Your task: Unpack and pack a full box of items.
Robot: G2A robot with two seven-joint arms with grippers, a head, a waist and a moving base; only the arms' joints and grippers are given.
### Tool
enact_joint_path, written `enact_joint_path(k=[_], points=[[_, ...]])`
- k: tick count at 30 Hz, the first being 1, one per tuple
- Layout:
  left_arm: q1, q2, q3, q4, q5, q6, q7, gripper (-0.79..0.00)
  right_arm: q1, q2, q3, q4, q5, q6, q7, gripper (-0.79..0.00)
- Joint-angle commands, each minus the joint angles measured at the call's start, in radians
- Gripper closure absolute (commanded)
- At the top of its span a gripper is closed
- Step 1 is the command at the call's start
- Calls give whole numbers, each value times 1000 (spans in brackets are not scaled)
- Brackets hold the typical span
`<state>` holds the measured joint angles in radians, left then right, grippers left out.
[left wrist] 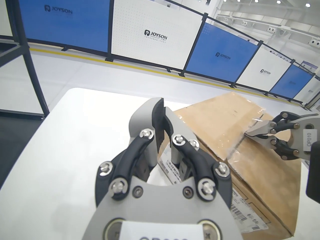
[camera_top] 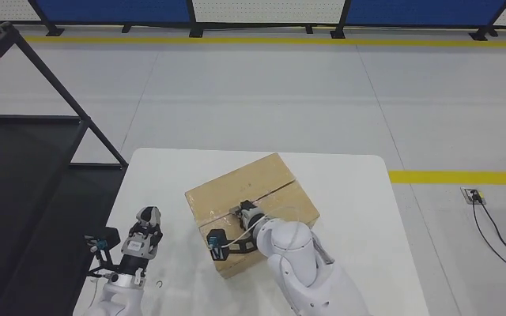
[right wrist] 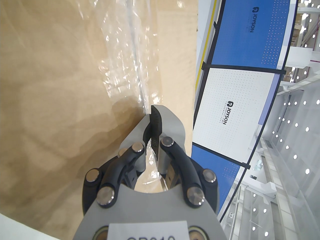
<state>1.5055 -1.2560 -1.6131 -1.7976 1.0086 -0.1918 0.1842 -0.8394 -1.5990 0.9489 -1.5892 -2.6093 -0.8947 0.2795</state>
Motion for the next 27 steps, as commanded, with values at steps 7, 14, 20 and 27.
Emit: enact_joint_path(k=[7, 14, 20, 27], points=[[17, 1, -18, 1, -12, -10, 11, 0, 26, -13, -63, 43, 11, 41, -12, 0], [26, 1, -26, -1, -21, -19, 15, 0, 41, -24, -125, 52, 13, 63, -26, 0], [34, 1, -34, -5, -24, -27, 17, 0, 56, -34, -166, 71, 18, 71, -40, 0], [38, 1, -39, -4, -28, -34, 16, 0, 63, -36, -188, 62, 13, 72, -70, 0]])
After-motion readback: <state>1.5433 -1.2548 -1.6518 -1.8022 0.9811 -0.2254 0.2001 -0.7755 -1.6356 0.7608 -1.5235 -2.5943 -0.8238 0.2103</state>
